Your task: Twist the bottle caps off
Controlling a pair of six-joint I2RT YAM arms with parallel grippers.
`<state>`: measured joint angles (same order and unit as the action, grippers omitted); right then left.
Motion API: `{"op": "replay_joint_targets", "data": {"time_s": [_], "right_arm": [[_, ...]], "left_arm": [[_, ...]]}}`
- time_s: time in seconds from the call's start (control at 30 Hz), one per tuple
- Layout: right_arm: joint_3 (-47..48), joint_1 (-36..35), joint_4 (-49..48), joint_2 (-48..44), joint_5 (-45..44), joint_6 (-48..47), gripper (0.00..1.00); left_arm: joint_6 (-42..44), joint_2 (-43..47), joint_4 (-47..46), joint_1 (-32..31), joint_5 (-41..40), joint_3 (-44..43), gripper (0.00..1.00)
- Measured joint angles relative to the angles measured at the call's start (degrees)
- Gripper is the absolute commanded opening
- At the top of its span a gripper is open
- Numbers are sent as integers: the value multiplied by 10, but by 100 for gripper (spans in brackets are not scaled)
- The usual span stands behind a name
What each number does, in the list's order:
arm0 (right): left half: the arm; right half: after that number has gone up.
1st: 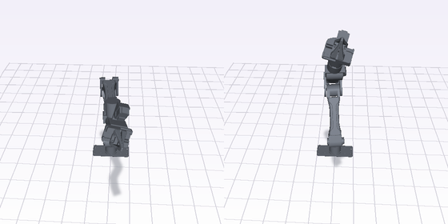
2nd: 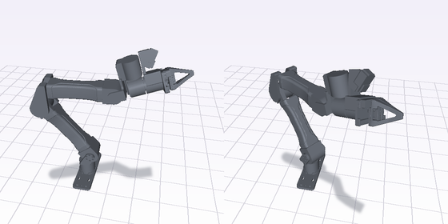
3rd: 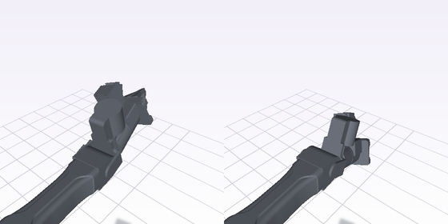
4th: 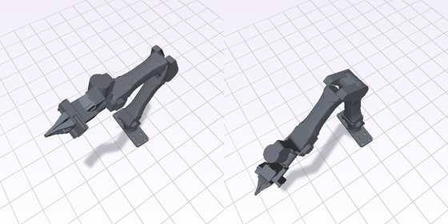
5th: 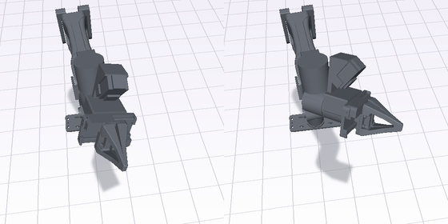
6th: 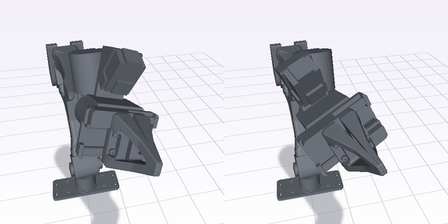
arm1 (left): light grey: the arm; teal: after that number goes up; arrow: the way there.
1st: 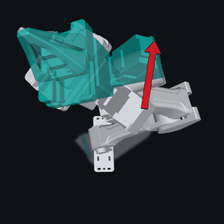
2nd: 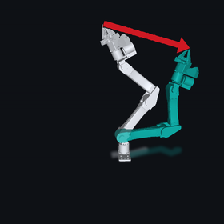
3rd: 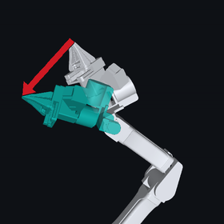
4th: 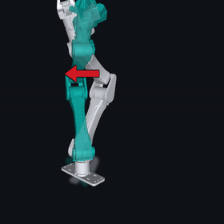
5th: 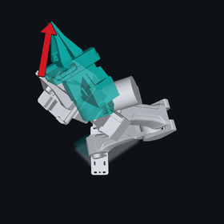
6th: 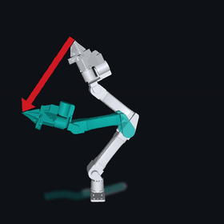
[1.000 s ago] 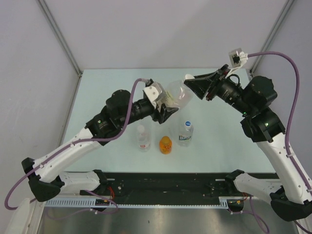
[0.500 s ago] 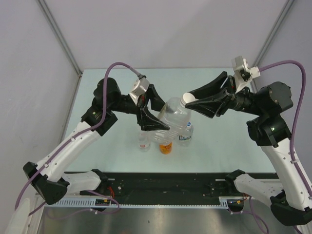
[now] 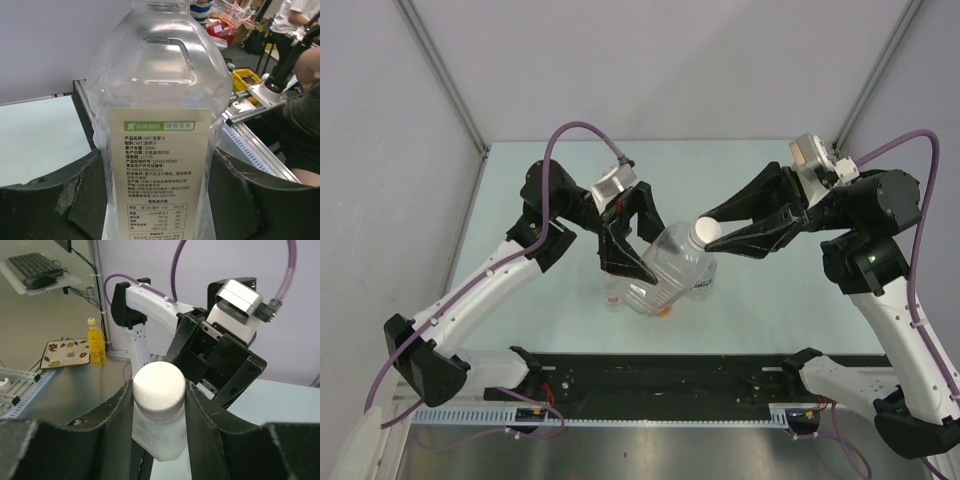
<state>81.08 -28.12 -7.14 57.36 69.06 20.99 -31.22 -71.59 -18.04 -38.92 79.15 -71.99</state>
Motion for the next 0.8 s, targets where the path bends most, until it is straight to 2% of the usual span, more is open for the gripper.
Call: {"op": "replay_joint_targets", "data": {"time_s": [0.23, 0.47, 0.8], "right_arm": [[0, -10, -21, 9, 40, -4, 0], [0, -14, -27, 15, 69, -3, 0], [-16, 25, -39, 3, 14, 30, 0]], "left_arm": [[-50, -17, -65, 0, 43, 4, 0], [-63, -27, -85, 0, 68, 4, 0], [-62, -28, -96, 42, 45, 4, 0]]}}
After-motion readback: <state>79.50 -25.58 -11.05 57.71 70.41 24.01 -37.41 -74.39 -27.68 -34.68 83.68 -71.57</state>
